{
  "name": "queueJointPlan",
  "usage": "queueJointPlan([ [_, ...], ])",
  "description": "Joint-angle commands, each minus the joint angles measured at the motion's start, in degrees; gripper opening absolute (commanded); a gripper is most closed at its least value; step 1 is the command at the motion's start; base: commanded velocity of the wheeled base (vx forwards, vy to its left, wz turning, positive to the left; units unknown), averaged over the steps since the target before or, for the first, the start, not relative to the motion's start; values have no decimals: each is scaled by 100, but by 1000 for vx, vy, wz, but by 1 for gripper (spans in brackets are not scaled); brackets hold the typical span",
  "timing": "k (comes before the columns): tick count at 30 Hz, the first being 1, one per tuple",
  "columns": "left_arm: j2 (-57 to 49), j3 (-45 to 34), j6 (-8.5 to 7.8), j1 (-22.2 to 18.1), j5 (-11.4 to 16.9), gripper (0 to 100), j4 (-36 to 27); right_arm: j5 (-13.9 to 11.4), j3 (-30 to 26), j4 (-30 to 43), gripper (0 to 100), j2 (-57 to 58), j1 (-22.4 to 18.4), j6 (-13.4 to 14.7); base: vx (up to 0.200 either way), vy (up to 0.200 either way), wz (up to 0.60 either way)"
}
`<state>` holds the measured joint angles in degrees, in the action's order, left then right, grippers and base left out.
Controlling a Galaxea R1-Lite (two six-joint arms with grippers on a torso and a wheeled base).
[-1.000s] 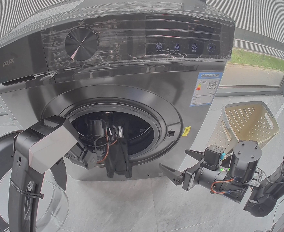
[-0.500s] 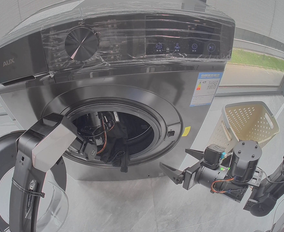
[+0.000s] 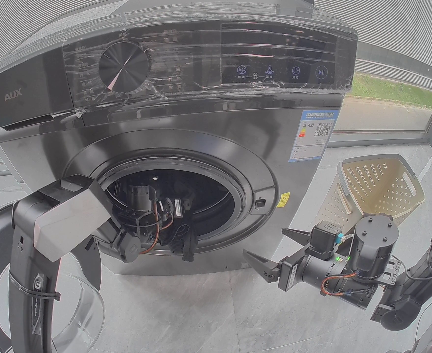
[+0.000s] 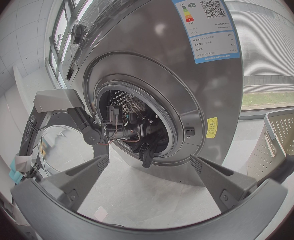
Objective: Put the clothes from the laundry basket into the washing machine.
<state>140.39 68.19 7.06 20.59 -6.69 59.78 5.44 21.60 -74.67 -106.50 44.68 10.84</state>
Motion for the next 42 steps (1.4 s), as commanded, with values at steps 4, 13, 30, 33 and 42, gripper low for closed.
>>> queueJointPlan([
  [4,-196,-685,-249,103,300,100,-134,1,-24,-4,100,-3,32,6,0,0,0],
  [13,-3,-869,-389,182,362,100,-134,1,-51,-4,100,-3,32,-3,0,0,0],
  [30,-29,-1010,-469,147,388,0,-134,10,-60,-4,100,-3,32,-3,0,0,0],
  [33,-64,-922,-460,138,379,0,-134,19,-51,-4,100,-11,32,-3,0,0,0],
  [42,-231,-1107,-477,129,379,0,-160,19,-60,-4,100,-3,-3,-11,0,0,0],
])
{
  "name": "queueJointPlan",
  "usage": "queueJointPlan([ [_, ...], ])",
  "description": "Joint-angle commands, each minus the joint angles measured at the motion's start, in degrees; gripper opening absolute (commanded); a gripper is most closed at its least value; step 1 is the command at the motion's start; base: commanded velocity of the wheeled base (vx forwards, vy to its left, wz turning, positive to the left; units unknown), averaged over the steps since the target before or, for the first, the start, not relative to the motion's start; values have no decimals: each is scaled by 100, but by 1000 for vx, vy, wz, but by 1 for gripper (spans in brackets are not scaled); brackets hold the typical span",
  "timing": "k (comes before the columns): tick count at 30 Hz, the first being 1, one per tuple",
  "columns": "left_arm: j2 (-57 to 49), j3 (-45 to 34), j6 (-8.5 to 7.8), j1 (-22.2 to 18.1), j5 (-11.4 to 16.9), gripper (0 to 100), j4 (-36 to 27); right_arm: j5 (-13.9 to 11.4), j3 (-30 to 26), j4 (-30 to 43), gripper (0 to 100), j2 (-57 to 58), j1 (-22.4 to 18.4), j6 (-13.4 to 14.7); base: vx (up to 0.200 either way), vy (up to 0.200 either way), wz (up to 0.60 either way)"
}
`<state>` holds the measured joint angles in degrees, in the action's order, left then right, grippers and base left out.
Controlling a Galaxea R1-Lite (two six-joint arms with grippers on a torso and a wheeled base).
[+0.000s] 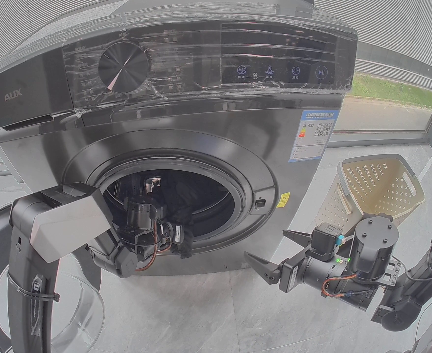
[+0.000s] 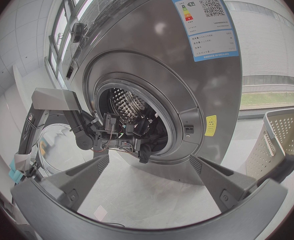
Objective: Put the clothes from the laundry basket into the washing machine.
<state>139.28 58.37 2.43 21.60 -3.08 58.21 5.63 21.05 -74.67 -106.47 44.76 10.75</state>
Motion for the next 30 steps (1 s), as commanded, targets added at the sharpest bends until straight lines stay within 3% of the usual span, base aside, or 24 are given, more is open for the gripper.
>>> queueJointPlan([
  [1,-138,-150,-14,37,27,0,-3,-1,-5,-4,100,-5,-12,-3,0,0,0],
  [6,-138,-18,-5,55,1,0,94,-1,-14,-4,100,4,-3,6,0,0,0],
  [10,-76,720,56,-7,-113,0,314,-1,-22,-13,100,4,-3,6,0,0,0],
  [13,231,1370,144,-112,-412,0,692,-1,-22,-13,100,12,-12,6,0,0,0],
  [18,592,1862,170,-209,-474,0,973,8,-14,-13,100,4,24,6,0,0,0],
  [28,820,2469,179,-279,-641,0,1105,8,-22,-13,100,4,-3,-3,0,0,0],
  [30,855,2486,250,-279,-641,0,1122,8,-22,-13,100,-5,6,6,0,0,0],
])
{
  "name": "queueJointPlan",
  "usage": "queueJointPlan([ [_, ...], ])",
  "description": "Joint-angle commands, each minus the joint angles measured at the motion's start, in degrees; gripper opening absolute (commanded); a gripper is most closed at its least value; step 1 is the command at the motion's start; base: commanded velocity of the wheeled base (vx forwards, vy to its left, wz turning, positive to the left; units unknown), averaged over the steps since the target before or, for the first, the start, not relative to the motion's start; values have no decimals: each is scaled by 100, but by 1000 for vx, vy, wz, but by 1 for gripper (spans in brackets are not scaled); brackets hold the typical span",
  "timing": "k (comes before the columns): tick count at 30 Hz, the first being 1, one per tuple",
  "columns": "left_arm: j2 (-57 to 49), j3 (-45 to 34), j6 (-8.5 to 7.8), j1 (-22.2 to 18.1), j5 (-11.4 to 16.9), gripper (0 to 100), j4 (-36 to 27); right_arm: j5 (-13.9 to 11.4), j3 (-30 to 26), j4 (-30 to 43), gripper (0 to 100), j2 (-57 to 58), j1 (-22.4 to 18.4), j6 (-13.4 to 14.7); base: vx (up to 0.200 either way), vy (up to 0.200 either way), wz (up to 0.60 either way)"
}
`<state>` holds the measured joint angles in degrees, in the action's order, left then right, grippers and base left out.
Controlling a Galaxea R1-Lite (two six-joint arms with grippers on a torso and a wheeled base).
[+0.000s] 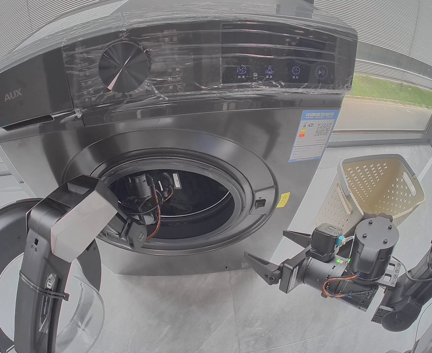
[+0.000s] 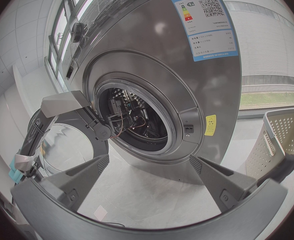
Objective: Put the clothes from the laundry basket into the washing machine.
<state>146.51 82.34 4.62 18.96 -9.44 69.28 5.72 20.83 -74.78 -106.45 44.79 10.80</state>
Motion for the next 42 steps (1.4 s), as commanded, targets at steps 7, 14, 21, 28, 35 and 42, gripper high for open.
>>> queueJointPlan([
  [7,220,90,57,-6,-6,100,147,0,0,-2,100,-16,21,1,0,0,0],
  [14,97,-359,83,99,-6,100,279,8,0,-2,100,1,21,1,0,0,0],
  [21,-527,-1712,74,416,29,100,613,17,-88,-19,100,10,30,1,0,0,0],
  [28,-1274,-3426,65,724,82,100,1228,-27,-396,-160,100,159,-32,27,0,0,0],
  [35,-1854,-4973,48,952,82,100,1940,-36,-642,-169,100,379,-58,62,0,0,0],
  [42,-2759,-6159,391,1277,82,100,1975,-18,-1081,-160,100,775,48,54,0,0,0],
])
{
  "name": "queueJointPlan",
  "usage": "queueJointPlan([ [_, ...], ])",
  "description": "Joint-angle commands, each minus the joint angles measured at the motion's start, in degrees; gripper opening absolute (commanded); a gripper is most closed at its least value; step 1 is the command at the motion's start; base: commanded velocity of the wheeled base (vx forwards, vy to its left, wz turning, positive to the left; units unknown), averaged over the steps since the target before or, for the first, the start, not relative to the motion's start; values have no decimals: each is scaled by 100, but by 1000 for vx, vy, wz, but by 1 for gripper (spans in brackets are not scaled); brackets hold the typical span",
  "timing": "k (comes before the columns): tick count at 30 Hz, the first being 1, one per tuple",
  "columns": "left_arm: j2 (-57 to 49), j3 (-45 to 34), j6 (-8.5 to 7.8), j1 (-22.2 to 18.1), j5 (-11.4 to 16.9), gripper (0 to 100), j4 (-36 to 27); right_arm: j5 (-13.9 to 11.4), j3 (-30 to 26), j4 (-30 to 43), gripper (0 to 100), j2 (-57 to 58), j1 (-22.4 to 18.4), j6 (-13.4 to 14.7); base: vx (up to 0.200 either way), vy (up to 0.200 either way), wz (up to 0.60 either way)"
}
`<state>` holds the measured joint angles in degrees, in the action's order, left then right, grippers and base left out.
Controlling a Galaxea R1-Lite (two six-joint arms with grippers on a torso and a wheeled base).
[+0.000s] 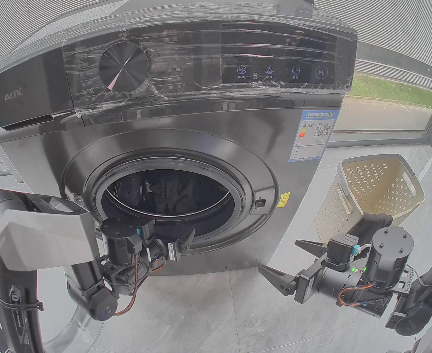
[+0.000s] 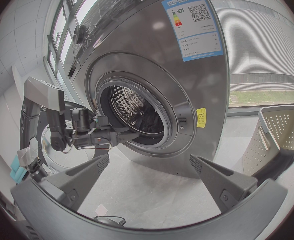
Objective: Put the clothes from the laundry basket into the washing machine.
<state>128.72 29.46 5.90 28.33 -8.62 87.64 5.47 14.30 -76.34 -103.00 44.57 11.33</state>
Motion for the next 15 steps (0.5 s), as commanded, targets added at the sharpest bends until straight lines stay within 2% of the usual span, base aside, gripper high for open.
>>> queueJointPlan([
  [1,-1200,-1066,438,472,1,100,131,-2,-551,-4,100,526,105,1,0,0,0],
  [4,-1622,-1558,614,691,1,100,140,-2,-692,5,100,667,149,10,0,0,0],
  [7,-2035,-2041,623,920,1,100,131,-2,-824,5,100,834,113,10,0,0,0],
  [10,-2448,-2410,544,1069,-184,100,131,50,-955,5,100,975,52,10,0,0,0],
  [12,-2747,-2542,553,1157,-474,100,131,94,-1061,5,100,1071,-18,1,0,0,0],
  [13,-2747,-2542,553,1157,-474,100,131,94,-1061,5,100,1071,-18,1,0,0,0],
  [14,-2993,-2595,605,1210,-694,100,131,261,-1114,5,100,1159,-185,1,0,0,0],
  [15,-3107,-2630,605,1184,-729,100,131,340,-1149,5,100,1221,-264,1,0,0,0],
])
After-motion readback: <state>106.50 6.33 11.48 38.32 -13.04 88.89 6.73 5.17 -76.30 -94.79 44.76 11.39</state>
